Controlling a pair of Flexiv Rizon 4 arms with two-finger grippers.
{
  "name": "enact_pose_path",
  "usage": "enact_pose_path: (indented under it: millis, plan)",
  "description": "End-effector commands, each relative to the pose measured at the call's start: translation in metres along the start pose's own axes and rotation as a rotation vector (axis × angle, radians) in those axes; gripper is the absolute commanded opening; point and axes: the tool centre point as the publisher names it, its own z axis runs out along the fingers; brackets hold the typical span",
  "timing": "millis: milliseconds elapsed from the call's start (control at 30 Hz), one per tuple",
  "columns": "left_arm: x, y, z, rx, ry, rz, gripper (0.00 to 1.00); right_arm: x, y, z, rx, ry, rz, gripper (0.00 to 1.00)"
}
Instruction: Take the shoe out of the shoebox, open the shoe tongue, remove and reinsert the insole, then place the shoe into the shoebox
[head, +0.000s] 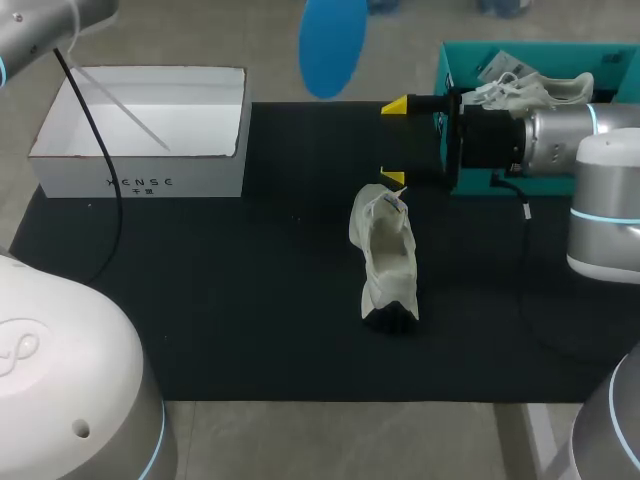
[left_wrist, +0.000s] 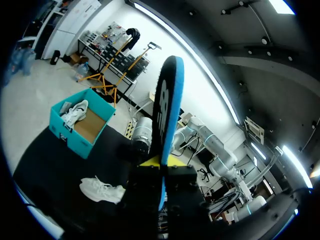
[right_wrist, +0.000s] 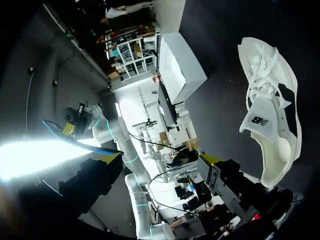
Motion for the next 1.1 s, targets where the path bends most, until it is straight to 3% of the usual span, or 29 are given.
enact_pose_path:
  millis: [33,333,533,733,967,1100]
  plan:
    - [0.000,0.000,-0.001,-0.002,0.000,0.000,0.00,0.000,0.000,0.001,-0.001,-0.003,0.001,1.00]
    - [0.000,0.000,-0.001,-0.002,0.000,0.000,0.00,0.000,0.000,0.001,-0.001,-0.003,0.001,1.00]
    - [0.021,0.020,-0.021,0.119,-0.079,0.293,0.00,0.000,0.000,0.001,-0.001,-0.003,0.001,1.00]
    - [0.031,0.063,-0.045,0.157,-0.124,0.559,0.00,0.000,0.000,0.001,-0.001,-0.003,0.001,1.00]
    - [0.026,0.120,-0.043,0.173,-0.166,0.825,0.00,0.000,0.000,0.001,-0.001,-0.003,0.001,1.00]
    - [0.022,0.141,-0.036,0.166,-0.177,0.912,0.00,0.000,0.000,0.001,-0.001,-0.003,0.001,1.00]
